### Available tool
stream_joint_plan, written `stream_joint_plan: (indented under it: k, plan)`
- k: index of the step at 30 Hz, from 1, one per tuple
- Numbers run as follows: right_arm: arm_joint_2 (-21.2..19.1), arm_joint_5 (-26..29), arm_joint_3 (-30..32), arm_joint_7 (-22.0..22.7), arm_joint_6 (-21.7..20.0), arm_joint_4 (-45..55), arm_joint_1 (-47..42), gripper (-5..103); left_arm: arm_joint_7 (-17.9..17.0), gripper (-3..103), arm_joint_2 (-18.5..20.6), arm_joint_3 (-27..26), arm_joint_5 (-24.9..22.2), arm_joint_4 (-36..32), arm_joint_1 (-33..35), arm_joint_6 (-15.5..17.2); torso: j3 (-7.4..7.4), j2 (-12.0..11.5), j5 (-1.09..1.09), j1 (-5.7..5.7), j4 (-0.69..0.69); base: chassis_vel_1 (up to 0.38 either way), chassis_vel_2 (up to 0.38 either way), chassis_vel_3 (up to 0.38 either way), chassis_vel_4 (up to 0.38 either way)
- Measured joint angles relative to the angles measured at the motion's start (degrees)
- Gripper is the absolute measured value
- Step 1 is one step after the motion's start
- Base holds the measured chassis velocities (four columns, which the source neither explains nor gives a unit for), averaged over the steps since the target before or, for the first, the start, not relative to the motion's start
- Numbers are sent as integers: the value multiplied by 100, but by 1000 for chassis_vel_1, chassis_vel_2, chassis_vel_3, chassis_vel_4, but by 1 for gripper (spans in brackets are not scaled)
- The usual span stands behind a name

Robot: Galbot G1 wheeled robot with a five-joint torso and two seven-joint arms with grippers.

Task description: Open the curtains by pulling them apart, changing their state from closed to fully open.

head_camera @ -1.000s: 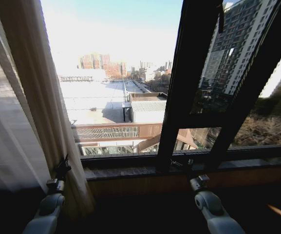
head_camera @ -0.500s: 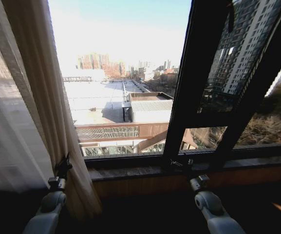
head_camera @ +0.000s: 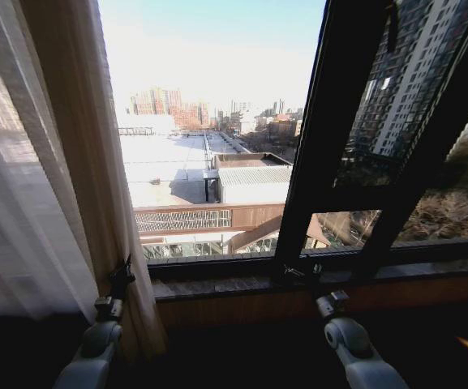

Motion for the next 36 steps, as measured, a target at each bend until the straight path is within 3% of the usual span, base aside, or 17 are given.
stream_joint_plan:
  k: [8, 12, 17, 22, 36]
  plan:
    - [0, 0, 0, 0, 0, 0, 0, 100, 70, 0, -21, 469, -65, -102, -310, 104, 1, 0, 5, 0, -2, 0, 0, 0, 0]
    - [0, 0, 0, 0, 0, 0, 0, 100, -193, 0, 45, 523, -185, 531, -846, 269, 0, 0, 4, 0, -5, 0, 0, 0, 0]
    - [0, 0, 0, 0, 0, 0, 0, 100, -286, 0, 180, 354, -337, 989, -981, 290, 0, 0, 4, 0, 0, 0, 0, 0, 0]
    - [0, 0, 0, 0, 0, 0, 0, 100, -409, 0, 339, 171, -388, 1470, -1075, 257, -2, 1, 7, -1, -4, 0, 0, 0, 0]
    - [0, 0, 0, 0, 0, 0, 0, 100, -1340, 0, 1055, -111, -553, 2852, -1783, 424, 1, 0, 0, 0, -1, 0, 0, 0, 0]
